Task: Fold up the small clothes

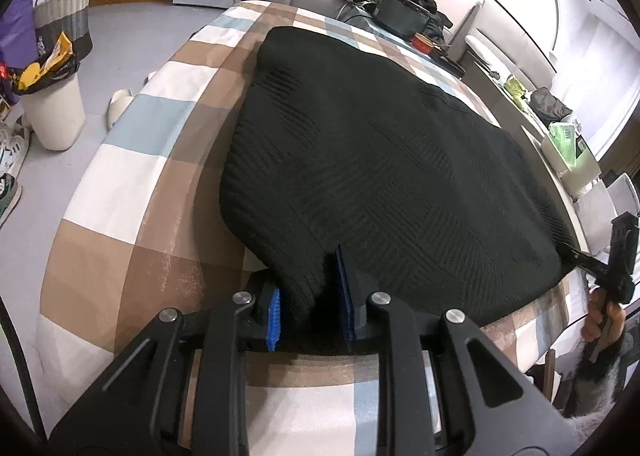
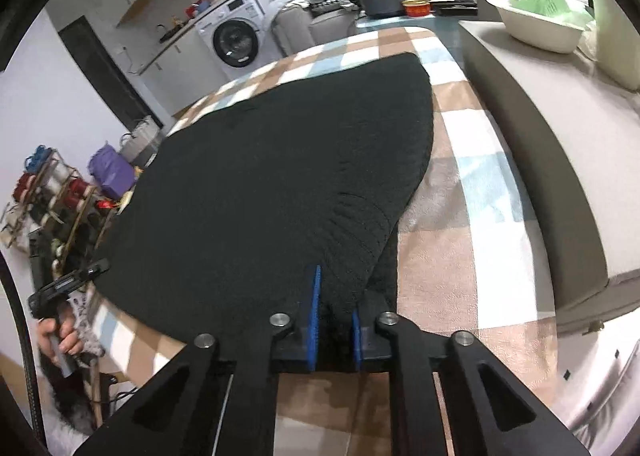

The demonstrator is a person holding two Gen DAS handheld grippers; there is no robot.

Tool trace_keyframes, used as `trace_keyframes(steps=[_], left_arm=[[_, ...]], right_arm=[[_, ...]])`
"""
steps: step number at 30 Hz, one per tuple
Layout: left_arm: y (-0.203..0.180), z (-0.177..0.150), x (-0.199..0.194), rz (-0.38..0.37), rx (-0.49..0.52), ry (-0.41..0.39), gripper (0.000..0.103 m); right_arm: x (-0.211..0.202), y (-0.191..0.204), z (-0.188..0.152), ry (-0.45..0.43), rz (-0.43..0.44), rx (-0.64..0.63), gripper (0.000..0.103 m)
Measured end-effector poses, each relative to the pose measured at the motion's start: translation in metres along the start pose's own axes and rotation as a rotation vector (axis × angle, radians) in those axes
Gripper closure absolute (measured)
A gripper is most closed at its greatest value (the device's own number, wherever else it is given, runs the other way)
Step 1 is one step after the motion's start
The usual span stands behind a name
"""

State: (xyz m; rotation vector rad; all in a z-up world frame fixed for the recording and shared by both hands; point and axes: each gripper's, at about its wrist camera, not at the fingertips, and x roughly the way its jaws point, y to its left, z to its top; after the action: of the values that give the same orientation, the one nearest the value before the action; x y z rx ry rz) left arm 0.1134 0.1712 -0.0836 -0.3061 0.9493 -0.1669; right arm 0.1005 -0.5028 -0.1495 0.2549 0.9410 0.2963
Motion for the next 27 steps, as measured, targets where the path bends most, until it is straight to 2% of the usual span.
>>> trace_keyframes(steps=[4, 7, 10, 16, 20, 24, 27], left_arm=[[0.002, -0.001, 0.001, 0.012, 0.001, 0.003, 0.082], [0.004, -0.001, -0.001, 0.015, -0.011, 0.004, 0.08], [0.005, 0.0, -0.004, 0.019, -0.013, 0.002, 0.079], [0.008, 0.005, 0.002, 0.026, -0.057, -0.013, 0.078], [0.017, 0.01, 0.01, 0.013, -0.127, -0.02, 0.074], [0.016, 0.014, 0.014, 0.017, -0.124, -0.032, 0.074], [0.012, 0.014, 0.017, 0.03, -0.102, -0.043, 0.074]], right_arm=[[0.006, -0.008, -0.001, 0.065, -0.05, -0.018, 0.091], [-0.003, -0.008, -0.008, 0.071, -0.041, -0.014, 0.084], [-0.007, -0.014, -0.006, 0.046, -0.016, 0.012, 0.078], [-0.001, -0.023, -0.006, -0.011, 0.034, 0.104, 0.077], [0.007, -0.021, -0.006, -0.03, 0.06, 0.132, 0.077], [0.012, -0.013, -0.006, -0.039, 0.031, 0.106, 0.078], [0.013, -0.003, -0.006, -0.034, -0.023, 0.058, 0.078]])
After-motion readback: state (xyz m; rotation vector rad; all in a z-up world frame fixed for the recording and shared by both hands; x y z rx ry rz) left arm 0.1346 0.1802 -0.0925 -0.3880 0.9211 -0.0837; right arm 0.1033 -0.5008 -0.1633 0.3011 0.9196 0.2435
